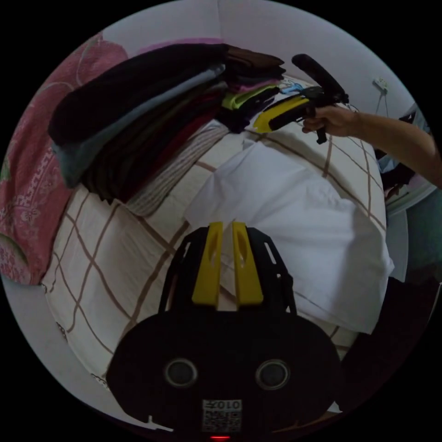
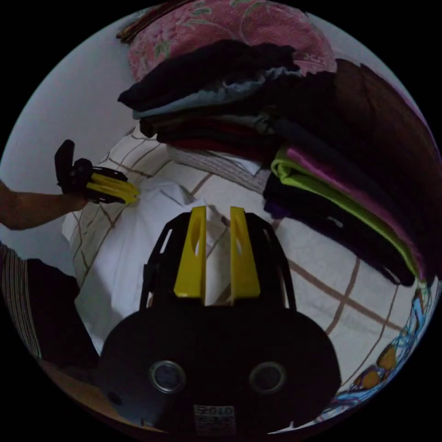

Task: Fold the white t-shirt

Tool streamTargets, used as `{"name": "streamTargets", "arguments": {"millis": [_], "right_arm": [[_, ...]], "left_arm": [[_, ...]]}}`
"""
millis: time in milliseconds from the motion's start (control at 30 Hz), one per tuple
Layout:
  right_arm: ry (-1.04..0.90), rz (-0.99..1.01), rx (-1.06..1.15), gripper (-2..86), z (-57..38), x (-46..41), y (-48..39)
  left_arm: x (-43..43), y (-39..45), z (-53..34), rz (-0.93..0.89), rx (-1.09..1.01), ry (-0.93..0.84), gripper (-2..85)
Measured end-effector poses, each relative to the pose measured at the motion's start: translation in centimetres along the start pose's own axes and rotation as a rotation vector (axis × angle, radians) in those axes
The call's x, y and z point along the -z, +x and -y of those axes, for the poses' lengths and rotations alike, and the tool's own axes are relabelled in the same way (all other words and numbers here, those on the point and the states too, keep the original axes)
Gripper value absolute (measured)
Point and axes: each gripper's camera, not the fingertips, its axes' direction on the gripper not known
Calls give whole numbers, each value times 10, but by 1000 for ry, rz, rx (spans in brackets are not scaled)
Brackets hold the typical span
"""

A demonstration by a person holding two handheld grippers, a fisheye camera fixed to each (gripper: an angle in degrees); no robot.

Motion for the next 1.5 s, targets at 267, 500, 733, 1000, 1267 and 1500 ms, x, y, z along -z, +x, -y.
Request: {"name": "streamTargets", "arguments": {"millis": [267, 500, 733, 1000, 1267, 1500], "right_arm": [[-164, 113, 158, 43, 29, -16, 34], [-63, -17, 72, 31, 51, 29, 63], [-168, -174, 16, 36, 57, 7, 70], [95, -179, -198, 43, 35, 74, 89], [10, -272, -172, 42, -12, 79, 38], [0, -250, -234, 44, -10, 73, 52]], "left_arm": [[-9, -15, -2, -18, -3, -3, 9], [-15, -27, -3, -28, 3, -26, 6], [-5, -50, 2, -2, 121, -20, 46], [-20, -119, 2, -210, 472, 7, 78], [-29, -117, -5, -286, 592, 153, 15], [-27, -110, -9, -249, 525, 168, 4]]}}
